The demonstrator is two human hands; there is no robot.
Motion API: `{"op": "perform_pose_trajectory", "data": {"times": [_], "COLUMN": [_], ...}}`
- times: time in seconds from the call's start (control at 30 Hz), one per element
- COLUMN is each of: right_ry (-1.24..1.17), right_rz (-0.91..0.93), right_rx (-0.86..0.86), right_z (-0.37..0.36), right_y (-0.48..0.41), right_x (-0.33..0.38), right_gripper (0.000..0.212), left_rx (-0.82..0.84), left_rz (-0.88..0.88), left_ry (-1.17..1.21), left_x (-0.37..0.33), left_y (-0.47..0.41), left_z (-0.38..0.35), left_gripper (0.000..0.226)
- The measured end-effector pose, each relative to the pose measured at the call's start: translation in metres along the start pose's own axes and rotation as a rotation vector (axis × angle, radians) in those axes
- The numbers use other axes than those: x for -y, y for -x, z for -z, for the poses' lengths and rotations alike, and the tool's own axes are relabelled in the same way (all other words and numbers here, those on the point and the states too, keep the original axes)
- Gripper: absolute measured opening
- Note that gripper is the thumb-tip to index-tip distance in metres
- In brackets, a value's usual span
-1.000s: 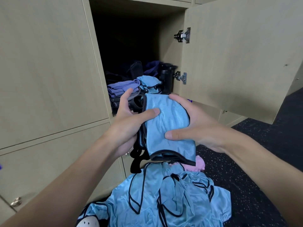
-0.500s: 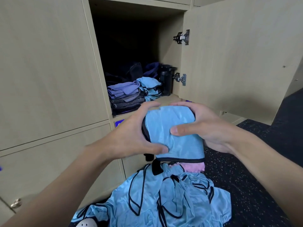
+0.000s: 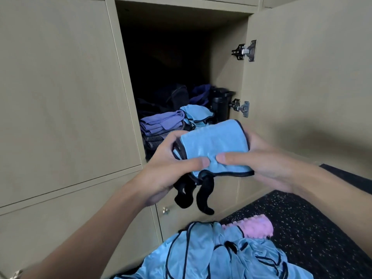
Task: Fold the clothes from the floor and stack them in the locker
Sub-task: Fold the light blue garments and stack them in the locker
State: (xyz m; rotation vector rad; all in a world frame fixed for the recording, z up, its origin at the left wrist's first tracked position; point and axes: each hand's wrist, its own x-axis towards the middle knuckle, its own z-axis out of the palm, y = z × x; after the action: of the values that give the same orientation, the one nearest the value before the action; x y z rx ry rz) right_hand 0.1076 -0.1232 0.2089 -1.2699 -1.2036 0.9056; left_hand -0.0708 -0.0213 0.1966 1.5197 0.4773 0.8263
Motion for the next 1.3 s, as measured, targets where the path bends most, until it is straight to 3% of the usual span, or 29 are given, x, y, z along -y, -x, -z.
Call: {"op": "perform_pose_trajectory", "data": {"times": [0.1, 0.2, 0.43, 0.63, 0.73, 0.8, 0.87, 1.07, 1.3], "right_ry": [-0.058, -0.099, -0.09, -0.013, -0.053, 0.03, 0.27, 0.731, 0.649], "right_rz": [0.07, 0.092, 0.051, 0.117, 0.12, 0.106, 0.119, 0.383, 0.311], "right_rx": [-0.135, -0.219, -0.293, -0.381, -0.377, -0.395, -0.409, -0.422, -0.396], "right_z": [0.005, 0.01, 0.029, 0.055, 0.063, 0.064, 0.065, 0.068, 0.064], "right_y": [-0.034, -0.066, -0.142, -0.237, -0.282, -0.306, -0.321, -0.322, -0.336], "right_x": [-0.011, -0.024, -0.034, -0.022, -0.026, -0.037, -0.055, -0.093, -0.103], "right_gripper": [0.071, 0.07, 0.047, 0.058, 0.054, 0.055, 0.06, 0.047, 0.056], "left_rx": [-0.121, -0.139, -0.19, -0.191, -0.22, -0.268, -0.309, -0.323, -0.347], "left_rz": [-0.019, -0.054, -0.167, -0.209, -0.245, -0.243, -0.21, -0.293, -0.43], "left_ry": [0.027, -0.035, -0.432, -0.669, -0.789, -1.018, -1.227, -1.359, -1.283], "left_x": [0.007, 0.014, 0.027, 0.009, 0.015, 0.029, 0.044, 0.07, 0.083], "left_y": [-0.031, -0.056, -0.133, -0.233, -0.272, -0.29, -0.299, -0.307, -0.304], "left_z": [0.002, 0.005, 0.019, 0.036, 0.048, 0.055, 0.06, 0.068, 0.078], "left_gripper": [0.069, 0.078, 0.068, 0.069, 0.055, 0.045, 0.046, 0.052, 0.054]}}
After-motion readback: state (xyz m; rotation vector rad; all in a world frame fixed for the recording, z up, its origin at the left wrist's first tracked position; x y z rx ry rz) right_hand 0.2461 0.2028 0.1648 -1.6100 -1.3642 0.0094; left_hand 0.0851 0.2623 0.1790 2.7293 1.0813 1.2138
